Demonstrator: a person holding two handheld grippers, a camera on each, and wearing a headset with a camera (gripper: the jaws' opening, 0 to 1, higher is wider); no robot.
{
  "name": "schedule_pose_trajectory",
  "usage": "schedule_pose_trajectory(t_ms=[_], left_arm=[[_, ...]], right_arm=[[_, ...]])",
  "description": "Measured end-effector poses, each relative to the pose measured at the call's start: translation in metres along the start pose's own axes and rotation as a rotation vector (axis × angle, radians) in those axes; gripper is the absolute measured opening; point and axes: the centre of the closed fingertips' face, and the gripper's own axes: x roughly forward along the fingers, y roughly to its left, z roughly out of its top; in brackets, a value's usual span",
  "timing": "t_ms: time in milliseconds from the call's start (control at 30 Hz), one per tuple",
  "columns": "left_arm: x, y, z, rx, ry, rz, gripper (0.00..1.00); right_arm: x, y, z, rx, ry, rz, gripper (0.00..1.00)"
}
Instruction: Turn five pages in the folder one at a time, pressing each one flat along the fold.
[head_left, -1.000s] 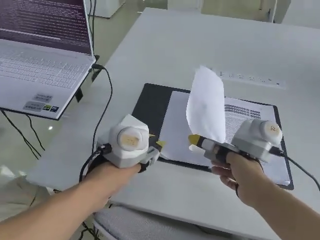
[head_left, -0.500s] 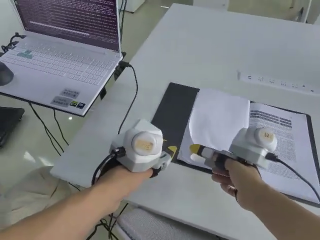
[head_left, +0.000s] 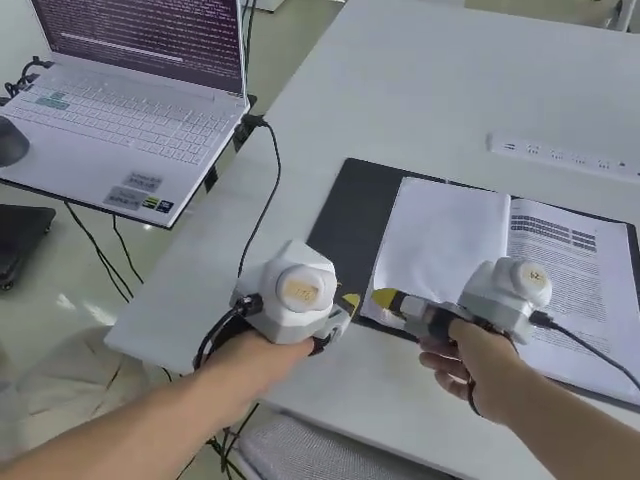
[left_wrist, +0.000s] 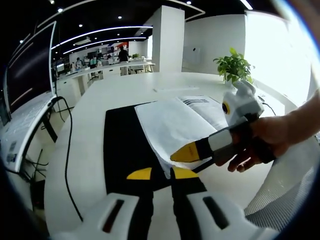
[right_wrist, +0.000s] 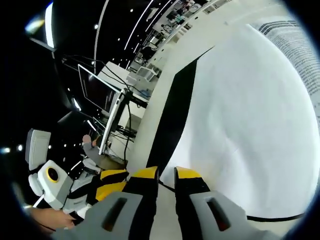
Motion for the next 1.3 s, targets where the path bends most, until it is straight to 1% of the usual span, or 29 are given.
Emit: schedule_pose_trajectory(t_ms=[33, 100, 133, 200, 267, 300, 333, 467, 567, 633, 667, 700, 733, 867, 967, 1067, 1167, 1200, 1233, 1300], left_arm=[[0.002, -0.002, 0.0, 0.006, 0.0, -0.004, 0.11], [0.009, -0.006, 0.0, 0.009, 0.006, -0.012, 0.11], [0.011, -0.008, -0.001, 0.016, 0.009, -0.017, 0.11], [0.019, -0.014, -0.001, 0.026, 0.012, -0.027, 0.11], [0.027, -0.02, -0.002, 0.038, 0.024, -0.037, 0.1], [0.03, -0.022, -0.002, 0.042, 0.027, -0.04, 0.1], [0.036, -0.026, -0.003, 0.045, 0.033, -0.049, 0.11], [0.049, -0.037, -0.006, 0.056, 0.055, -0.065, 0.1], [0.058, -0.04, -0.01, 0.057, 0.07, -0.066, 0.09], [0.061, -0.039, -0.016, 0.057, 0.085, -0.058, 0.1], [0.062, -0.039, -0.017, 0.053, 0.089, -0.057, 0.1], [0.063, -0.037, -0.021, 0.049, 0.104, -0.049, 0.1], [0.063, -0.036, -0.023, 0.049, 0.109, -0.044, 0.1], [0.063, -0.036, -0.03, 0.043, 0.12, -0.04, 0.09], [0.063, -0.035, -0.031, 0.042, 0.102, -0.036, 0.09], [0.063, -0.032, -0.03, 0.038, 0.084, -0.028, 0.07], [0.064, -0.031, -0.031, 0.032, 0.08, -0.025, 0.06], [0.065, -0.03, -0.031, 0.03, 0.077, -0.023, 0.06], [0.066, -0.03, -0.032, 0.028, 0.074, -0.022, 0.05], [0.066, -0.028, -0.032, 0.014, 0.061, -0.019, 0.05]], right_arm=[[-0.005, 0.001, 0.006, 0.015, -0.024, 0.014, 0.11], [-0.015, 0.001, 0.018, 0.046, -0.058, 0.026, 0.09], [-0.02, 0.0, 0.023, 0.047, -0.072, 0.026, 0.08], [-0.031, -0.008, 0.035, 0.037, -0.097, 0.01, 0.07], [-0.043, -0.017, 0.047, 0.04, -0.121, -0.011, 0.06], [-0.047, -0.02, 0.052, 0.04, -0.13, -0.013, 0.06], [-0.054, -0.025, 0.06, 0.041, -0.149, -0.023, 0.06], [-0.072, -0.043, 0.077, 0.047, -0.176, -0.052, 0.05], [-0.081, -0.056, 0.085, 0.051, -0.186, -0.073, 0.04], [-0.085, -0.063, 0.091, 0.066, -0.198, -0.079, 0.03], [-0.086, -0.065, 0.092, 0.071, -0.201, -0.078, 0.03], [-0.087, -0.069, 0.094, 0.081, -0.198, -0.082, 0.04], [-0.087, -0.071, 0.094, 0.081, -0.196, -0.082, 0.03], [-0.085, -0.078, 0.096, 0.087, -0.182, -0.085, 0.02], [-0.082, -0.084, 0.096, 0.109, -0.173, -0.084, 0.0], [-0.078, -0.094, 0.096, 0.146, -0.151, -0.094, 0.0], [-0.074, -0.103, 0.102, 0.162, -0.142, -0.102, 0.0], [-0.073, -0.105, 0.105, 0.182, -0.139, -0.099, 0.0], [-0.071, -0.103, 0.107, 0.2, -0.139, -0.088, 0.0], [-0.069, -0.105, 0.115, 0.209, -0.14, -0.091, 0.0]])
